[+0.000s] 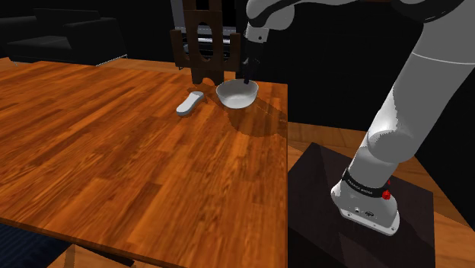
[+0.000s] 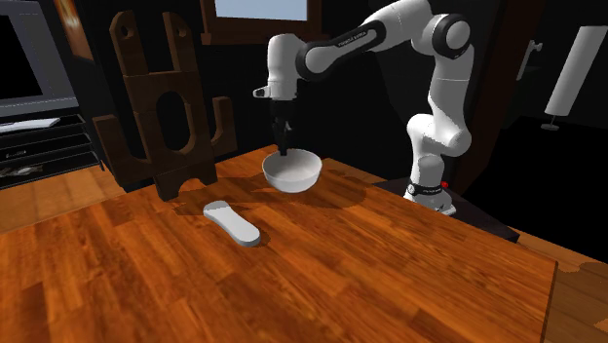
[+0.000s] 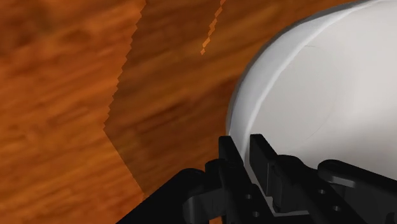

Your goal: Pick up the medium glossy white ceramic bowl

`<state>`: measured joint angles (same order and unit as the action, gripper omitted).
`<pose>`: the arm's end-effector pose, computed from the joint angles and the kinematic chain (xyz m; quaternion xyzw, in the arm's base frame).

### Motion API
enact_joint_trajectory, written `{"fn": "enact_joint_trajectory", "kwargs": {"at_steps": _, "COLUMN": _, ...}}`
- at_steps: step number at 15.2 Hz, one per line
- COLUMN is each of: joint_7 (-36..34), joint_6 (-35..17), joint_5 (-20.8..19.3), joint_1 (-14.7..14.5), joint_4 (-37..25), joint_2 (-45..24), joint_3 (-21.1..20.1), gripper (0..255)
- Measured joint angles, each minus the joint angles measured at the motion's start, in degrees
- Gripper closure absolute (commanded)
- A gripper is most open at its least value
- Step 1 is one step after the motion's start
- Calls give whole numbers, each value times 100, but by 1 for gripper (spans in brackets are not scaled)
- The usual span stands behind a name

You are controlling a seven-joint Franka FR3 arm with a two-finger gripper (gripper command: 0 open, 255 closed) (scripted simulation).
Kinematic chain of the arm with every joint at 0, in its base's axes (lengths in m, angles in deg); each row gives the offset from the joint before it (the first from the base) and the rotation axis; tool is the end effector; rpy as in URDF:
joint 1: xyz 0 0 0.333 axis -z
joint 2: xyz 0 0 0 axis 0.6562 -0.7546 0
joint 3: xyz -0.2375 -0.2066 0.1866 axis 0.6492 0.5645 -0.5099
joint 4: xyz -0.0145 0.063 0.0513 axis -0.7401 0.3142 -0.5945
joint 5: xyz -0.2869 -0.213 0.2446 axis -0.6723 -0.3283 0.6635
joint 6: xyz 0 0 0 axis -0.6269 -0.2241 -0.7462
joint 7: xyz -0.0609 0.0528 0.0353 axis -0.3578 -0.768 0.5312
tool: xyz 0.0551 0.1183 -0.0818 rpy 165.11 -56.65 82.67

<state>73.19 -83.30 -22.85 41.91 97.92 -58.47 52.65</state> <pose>0.5891 -0.0841 0.4589 -0.9945 -0.0603 -0.0413 0.0745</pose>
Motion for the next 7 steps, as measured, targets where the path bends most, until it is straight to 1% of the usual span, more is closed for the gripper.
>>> {"fn": "enact_joint_trajectory", "kwargs": {"at_steps": 7, "joint_7": -95, "joint_6": 474, "joint_5": -59, "joint_1": 3, "joint_4": -353, "joint_2": 131, "joint_3": 2, "gripper": 255}}
